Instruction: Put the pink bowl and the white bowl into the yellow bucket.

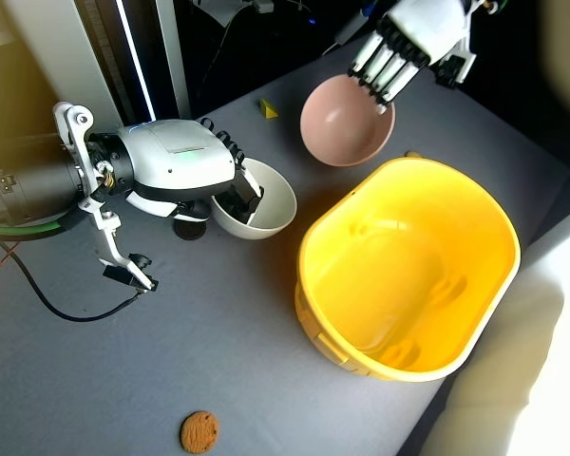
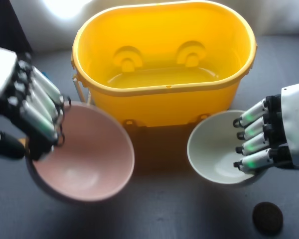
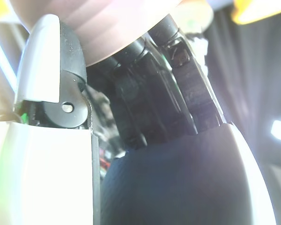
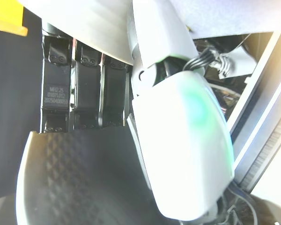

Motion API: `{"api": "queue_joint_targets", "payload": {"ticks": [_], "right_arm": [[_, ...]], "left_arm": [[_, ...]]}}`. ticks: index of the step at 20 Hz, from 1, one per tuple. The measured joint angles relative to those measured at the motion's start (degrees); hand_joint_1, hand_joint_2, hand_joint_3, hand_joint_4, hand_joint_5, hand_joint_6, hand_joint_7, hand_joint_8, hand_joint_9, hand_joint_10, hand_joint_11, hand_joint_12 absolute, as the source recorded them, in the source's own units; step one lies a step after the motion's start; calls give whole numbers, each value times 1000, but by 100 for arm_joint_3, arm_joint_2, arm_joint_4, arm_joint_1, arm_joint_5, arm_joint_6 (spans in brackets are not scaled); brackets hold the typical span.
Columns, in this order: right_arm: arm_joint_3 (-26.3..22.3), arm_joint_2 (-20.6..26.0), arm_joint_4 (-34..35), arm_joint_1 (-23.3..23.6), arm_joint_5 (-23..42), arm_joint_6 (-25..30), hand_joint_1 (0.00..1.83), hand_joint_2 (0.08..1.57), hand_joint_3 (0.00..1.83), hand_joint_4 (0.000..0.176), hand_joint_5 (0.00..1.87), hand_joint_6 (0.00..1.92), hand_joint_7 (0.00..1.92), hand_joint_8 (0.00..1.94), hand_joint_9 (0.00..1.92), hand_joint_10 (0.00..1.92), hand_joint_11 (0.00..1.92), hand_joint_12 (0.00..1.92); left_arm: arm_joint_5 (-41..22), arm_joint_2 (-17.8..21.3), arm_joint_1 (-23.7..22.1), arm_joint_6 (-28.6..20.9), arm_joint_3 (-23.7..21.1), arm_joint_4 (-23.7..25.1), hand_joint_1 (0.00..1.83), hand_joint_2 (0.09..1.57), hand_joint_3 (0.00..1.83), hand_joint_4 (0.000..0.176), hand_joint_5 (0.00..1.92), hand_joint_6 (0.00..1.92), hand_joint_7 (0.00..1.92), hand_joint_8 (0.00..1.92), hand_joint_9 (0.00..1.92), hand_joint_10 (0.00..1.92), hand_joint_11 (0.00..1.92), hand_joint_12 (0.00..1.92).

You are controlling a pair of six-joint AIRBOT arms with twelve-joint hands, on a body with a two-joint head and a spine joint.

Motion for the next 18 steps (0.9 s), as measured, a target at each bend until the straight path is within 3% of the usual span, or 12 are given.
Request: {"api": "queue_joint_targets", "payload": {"ticks": [4,6,10,12,13,17,18], "right_arm": [[-2,0,4,66,37,-494,1382,1111,1,0,722,1264,995,900,1117,940,848,937],[-2,11,70,109,35,-645,1373,1133,0,0,747,1267,960,940,991,1089,809,965],[-2,22,125,179,44,-1099,1372,1135,1,0,721,1268,967,935,995,1092,809,981],[-2,22,116,179,39,-1274,1383,1107,0,0,753,1209,1039,842,1080,988,836,968],[-2,22,122,179,44,-1458,1377,1123,3,0,736,1240,994,900,1020,1060,821,979],[-35,24,94,214,33,-2173,1384,1106,0,0,744,1213,1040,846,1087,992,827,997],[-79,31,96,227,44,-2332,1375,1129,2,0,723,1252,989,913,1005,1083,813,1010]], "left_arm": [[-149,-9,-271,-339,238,-50,1383,1087,2,0,938,1047,1072,833,971,1016,777,916],[-179,-83,-376,-452,369,-245,1382,1092,0,0,937,1060,1069,833,954,1033,733,938],[-173,-229,-570,-660,581,-520,1378,1102,2,0,907,1112,1041,892,936,1044,762,885],[-153,-260,-662,-688,647,-566,1380,1098,0,0,910,1105,1054,878,961,999,786,873],[-129,-280,-732,-697,664,-597,1377,1102,1,0,920,1107,1032,896,938,1034,764,887],[-142,-444,-1027,-811,881,-667,1379,1098,1,0,921,1110,1052,838,943,1045,739,920],[-107,-503,-1113,-809,964,-695,1379,1094,0,0,936,1092,1069,812,949,1023,739,930]]}}
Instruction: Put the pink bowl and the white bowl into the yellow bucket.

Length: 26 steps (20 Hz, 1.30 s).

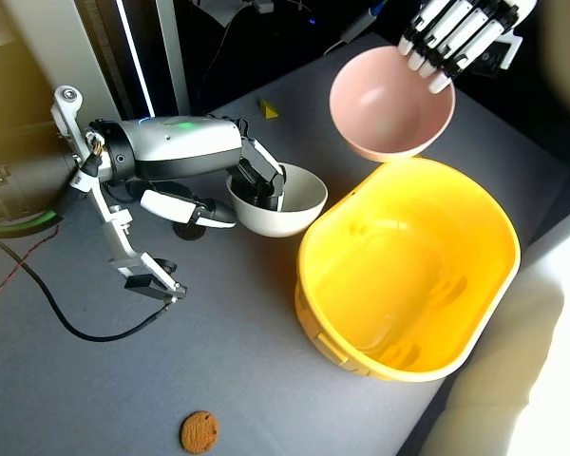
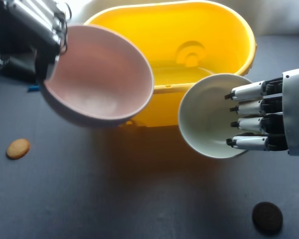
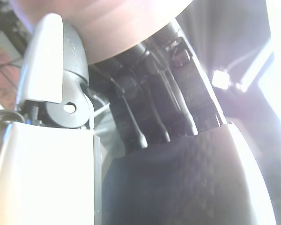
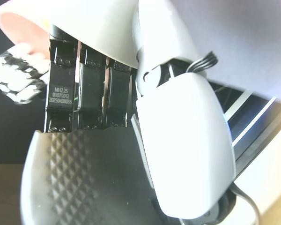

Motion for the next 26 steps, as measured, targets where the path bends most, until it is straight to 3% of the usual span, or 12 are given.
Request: {"api": "queue_joint_targets", "payload": {"ticks": [5,9,14,17,18,22,26], "right_arm": [[-133,9,-28,20,42,-153,1365,1159,0,0,652,1347,931,985,953,1165,748,1068],[-212,15,-33,79,44,-680,1375,1123,0,0,783,1224,998,896,975,1098,754,1060],[-273,15,-13,94,55,-1622,1378,1116,0,0,783,1196,1023,860,992,1084,782,1050],[-273,11,216,195,-28,-2050,1381,1116,0,0,715,1242,1036,858,1053,1040,798,1028],[-273,7,420,219,-55,-2251,1375,1129,2,0,721,1258,1006,899,986,1096,776,1031],[-273,-35,748,369,-166,-2608,1377,1129,0,0,688,1301,984,920,1055,1047,763,1068],[-83,-201,1152,369,-229,-2780,1371,1141,1,0,693,1294,968,933,981,1119,769,1061]], "left_arm": [[122,-227,-254,-39,387,-146,1377,1104,1,0,908,1136,1044,855,927,1055,698,971],[247,-439,-365,-52,651,-234,1373,1116,0,0,898,1145,1005,922,905,1097,679,986],[387,-686,-404,-37,920,-278,1375,1110,2,0,900,1150,1037,866,904,1088,684,954],[444,-852,-404,-7,1104,-297,1368,1129,1,0,887,1169,976,967,864,1149,623,1026],[485,-903,-407,7,1128,-306,1368,1129,0,0,892,1162,972,972,865,1150,609,1052],[603,-1156,-404,83,1296,-319,1373,1115,0,0,903,1131,1020,882,891,1138,620,1051],[664,-1342,-407,157,1410,-321,1371,1120,1,0,893,1156,1010,885,882,1149,630,1022]]}}
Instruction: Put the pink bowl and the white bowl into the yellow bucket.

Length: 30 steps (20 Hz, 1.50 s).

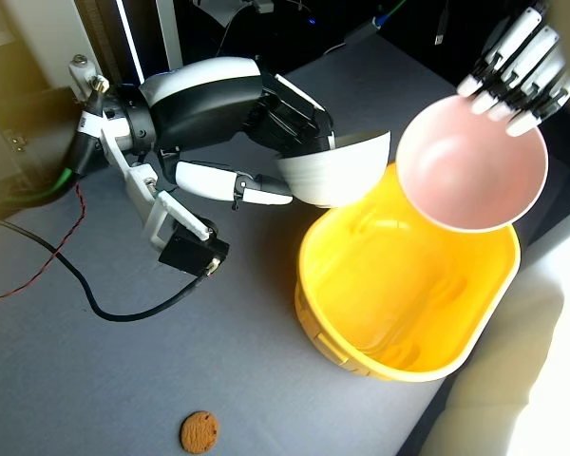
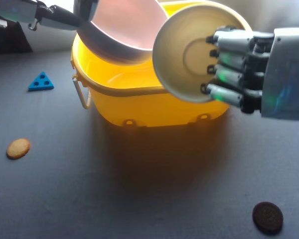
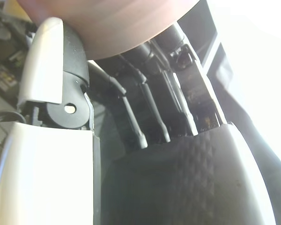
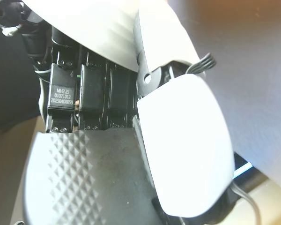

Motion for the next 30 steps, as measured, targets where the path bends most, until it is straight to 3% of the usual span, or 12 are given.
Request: {"api": "queue_joint_targets", "payload": {"ticks": [3,8,13,17,19,21,23,25,27,28,29,30], "right_arm": [[205,-127,203,-2,-61,-22,1379,1114,0,0,791,1179,1034,853,992,1078,766,1064],[485,-413,553,-109,-61,-28,1377,1117,0,0,782,1207,1008,869,1002,1072,777,1045],[752,-645,1104,-282,-160,-44,1372,1136,1,0,726,1269,966,927,986,1110,774,1040],[813,-774,1698,-280,-306,31,1377,1118,0,0,772,1215,1000,875,1019,1050,798,1023],[876,-826,1926,-275,-417,271,1373,1132,0,0,734,1253,964,940,1003,1080,797,1020],[929,-859,2144,-201,-669,726,1383,1105,0,0,751,1232,1023,846,1109,955,821,1007],[953,-861,2315,-111,-802,1073,1371,1137,0,0,750,1259,959,933,974,1129,770,1018],[953,-861,2345,-101,-868,1338,1378,1113,0,0,797,1180,1013,870,1012,1056,809,999],[953,-861,2330,-96,-907,1478,1371,1132,1,0,775,1251,960,920,968,1131,732,1071],[953,-863,2330,-96,-911,1523,1371,1132,1,0,775,1251,960,920,968,1131,732,1071],[953,-861,2328,-96,-911,1556,1372,1124,0,0,826,1217,976,889,950,1134,716,1060],[953,-861,2332,-96,-914,1576,1244,1089,0,0,674,586,764,419,666,596,398,1082]], "left_arm": [[52,-63,9,44,92,2,1373,1115,0,0,910,1095,1025,905,881,1148,577,1063],[52,-210,68,85,278,50,1371,1121,0,0,901,1128,990,979,888,1106,672,956],[81,-402,68,109,487,7,1373,1115,0,0,904,1119,992,960,915,1090,680,964],[81,-542,79,122,660,9,1368,1131,1,0,873,1183,958,1014,881,1123,669,980],[83,-562,79,127,688,4,1371,1120,0,0,913,1133,974,968,898,1103,687,968],[72,-586,66,131,699,0,1366,1140,1,0,853,1220,951,1009,858,1165,614,994],[46,-597,52,131,699,-22,1365,1142,0,0,858,1203,938,1051,855,1160,623,1001],[46,-597,48,133,702,-28,1368,1135,0,0,869,1162,949,1048,874,1144,645,974],[57,-632,22,151,734,-2,1377,1100,0,0,948,1064,1035,873,939,1047,692,973],[50,-632,13,149,734,4,1377,1100,0,0,948,1064,1035,873,939,1047,692,973],[44,-632,2,149,734,-13,1371,1111,4,0,951,1103,1000,895,877,1112,632,966],[46,-632,0,151,734,-35,1204,1203,15,0,731,1397,866,1134,691,705,401,958]]}}
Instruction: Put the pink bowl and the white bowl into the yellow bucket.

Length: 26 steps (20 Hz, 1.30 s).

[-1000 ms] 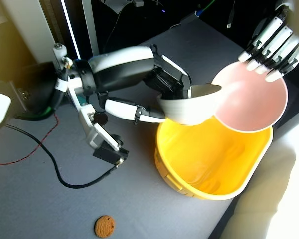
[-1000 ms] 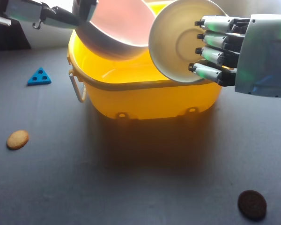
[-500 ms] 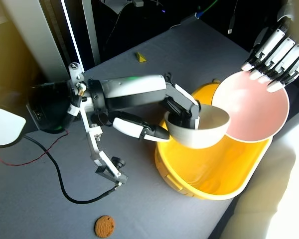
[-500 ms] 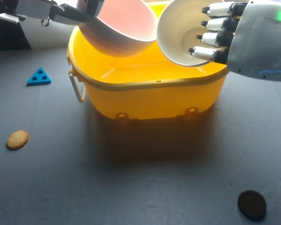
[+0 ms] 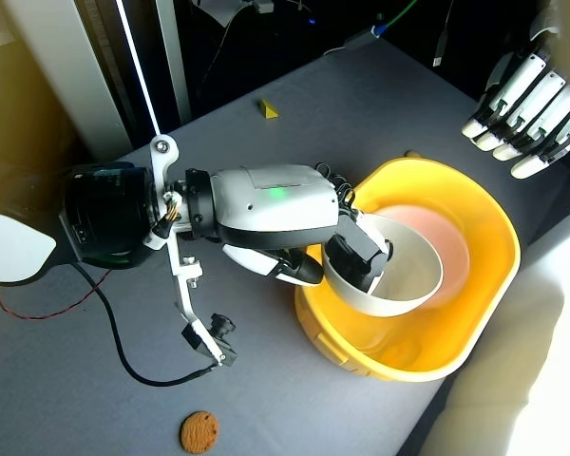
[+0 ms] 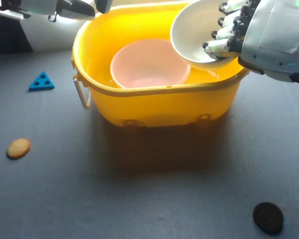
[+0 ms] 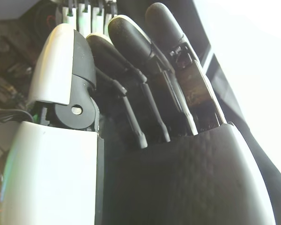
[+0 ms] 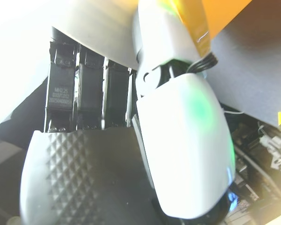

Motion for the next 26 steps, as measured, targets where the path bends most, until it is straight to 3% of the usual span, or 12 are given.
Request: {"api": "queue_joint_targets", "payload": {"ticks": [1,2,3,5,7,10,13,17,19,21,26], "right_arm": [[0,0,-2,0,-4,2,1164,1068,0,0,592,240,645,145,534,272,155,1110],[0,0,-4,0,-42,9,1061,999,0,0,496,71,491,30,403,94,30,986],[0,0,26,11,-24,11,1029,977,0,0,423,16,390,13,320,29,5,809],[0,0,42,31,76,15,881,975,0,0,229,0,203,2,141,0,0,365],[0,0,63,31,142,15,682,989,4,0,158,0,141,0,102,0,0,243],[0,0,31,61,168,105,573,933,0,0,143,2,116,0,74,0,0,201],[0,57,-345,72,247,579,542,912,0,0,141,1,122,2,77,2,0,231],[-175,249,-1803,-7,293,1445,530,944,6,0,152,1,127,3,79,2,0,215],[-313,352,-2031,-20,481,1519,520,954,4,0,155,1,127,2,79,2,0,230],[-424,424,-2177,-83,529,1530,508,954,0,0,158,2,141,3,95,4,0,272],[-610,525,-2317,-122,492,1506,535,956,0,0,163,2,130,3,79,4,0,226]], "left_arm": [[-2,0,2,0,0,22,1140,1193,5,0,414,646,572,533,505,428,127,1047],[9,0,2,2,0,68,810,1223,6,0,246,234,398,166,340,185,25,895],[2,0,2,17,0,90,617,1242,5,0,185,73,329,42,274,69,4,770],[-4,0,2,17,0,39,369,1226,0,0,180,21,275,3,227,16,0,639],[28,33,2,20,-66,68,334,1202,0,0,131,1,203,0,160,2,0,472],[15,173,50,39,-321,153,211,1209,0,0,29,0,67,0,41,0,0,245],[24,507,256,175,-807,299,236,1193,0,0,36,2,81,5,57,6,0,258],[72,1121,986,455,-1696,636,251,1202,1,0,11,2,49,2,30,1,0,134],[90,1425,1373,621,-2186,787,246,1207,2,0,12,0,57,1,41,2,0,139],[118,1746,1480,756,-2730,1115,201,1216,3,0,18,1,54,1,38,1,0,154],[260,2140,1902,1032,-3665,1108,190,1232,4,0,13,0,50,0,42,1,0,163]]}}
